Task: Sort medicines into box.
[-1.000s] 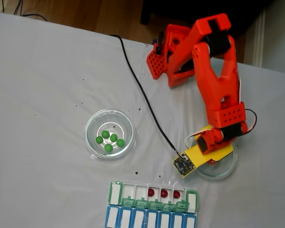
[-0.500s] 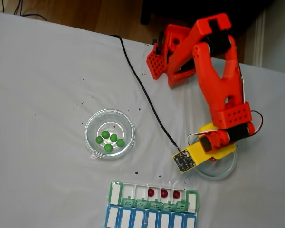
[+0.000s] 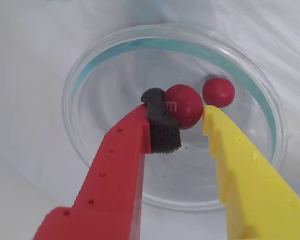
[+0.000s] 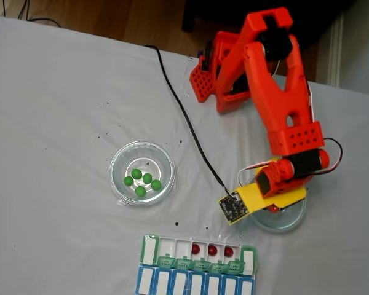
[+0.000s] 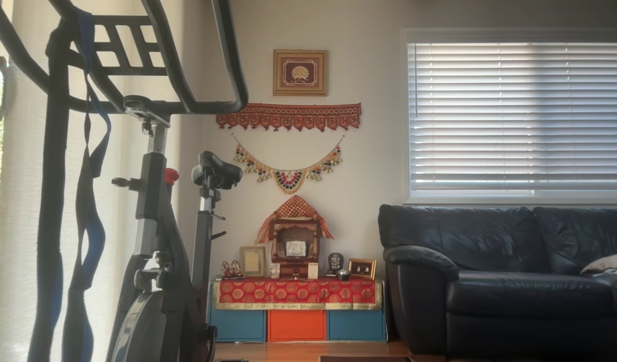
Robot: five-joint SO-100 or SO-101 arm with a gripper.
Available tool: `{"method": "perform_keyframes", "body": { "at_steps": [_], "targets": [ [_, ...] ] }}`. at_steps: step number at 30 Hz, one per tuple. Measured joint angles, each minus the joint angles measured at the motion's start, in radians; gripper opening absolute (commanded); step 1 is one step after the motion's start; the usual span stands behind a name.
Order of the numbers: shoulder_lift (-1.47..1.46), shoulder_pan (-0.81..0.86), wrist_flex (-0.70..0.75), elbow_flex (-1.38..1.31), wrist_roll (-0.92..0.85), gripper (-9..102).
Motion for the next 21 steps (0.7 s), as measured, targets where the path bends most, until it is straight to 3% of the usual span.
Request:
{"method": "perform_keyframes", "body": {
  "at_steps": [15, 21],
  "targets": [
    [0.018, 0.239, -0.178, -0.049, -0.009, 1],
    [-0.054, 0.359, -0.153, -0.167, 0.054, 1]
  ]
}}
